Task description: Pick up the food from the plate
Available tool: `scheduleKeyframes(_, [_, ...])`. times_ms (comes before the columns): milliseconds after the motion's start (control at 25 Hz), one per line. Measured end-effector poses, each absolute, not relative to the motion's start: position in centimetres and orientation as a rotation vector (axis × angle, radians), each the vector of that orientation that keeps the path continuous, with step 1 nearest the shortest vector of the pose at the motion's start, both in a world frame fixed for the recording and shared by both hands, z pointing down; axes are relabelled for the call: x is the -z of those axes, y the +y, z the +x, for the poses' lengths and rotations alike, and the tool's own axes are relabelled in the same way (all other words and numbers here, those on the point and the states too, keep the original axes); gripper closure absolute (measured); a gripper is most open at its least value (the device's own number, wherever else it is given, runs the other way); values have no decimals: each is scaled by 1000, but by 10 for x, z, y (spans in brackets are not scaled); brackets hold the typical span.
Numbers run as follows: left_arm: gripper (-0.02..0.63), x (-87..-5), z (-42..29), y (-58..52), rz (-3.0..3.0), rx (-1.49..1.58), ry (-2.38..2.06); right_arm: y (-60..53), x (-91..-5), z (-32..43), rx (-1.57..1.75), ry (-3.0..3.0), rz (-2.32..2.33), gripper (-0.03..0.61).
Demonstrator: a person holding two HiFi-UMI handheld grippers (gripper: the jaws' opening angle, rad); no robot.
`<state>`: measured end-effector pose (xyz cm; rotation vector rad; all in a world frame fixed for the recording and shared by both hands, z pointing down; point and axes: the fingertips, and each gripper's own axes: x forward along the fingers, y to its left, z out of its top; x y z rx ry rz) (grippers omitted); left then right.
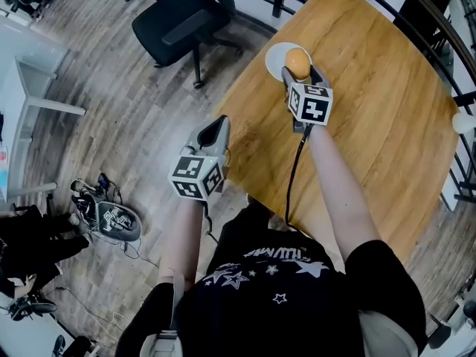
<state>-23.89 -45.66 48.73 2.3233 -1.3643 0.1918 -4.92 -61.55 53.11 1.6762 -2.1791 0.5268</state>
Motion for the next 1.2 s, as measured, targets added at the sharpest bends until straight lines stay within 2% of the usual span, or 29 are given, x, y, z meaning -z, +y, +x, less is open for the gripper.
scheduleKeyframes(640, [612,-442,-191,-380,2352,-124,-1442,-522,-463,-13,-489,-2363,1612,266])
scheduleKeyframes(1200, [612,-430,-141,-313,2373,-136,-1476,-447,-441,26,-495,-2485,1548,267])
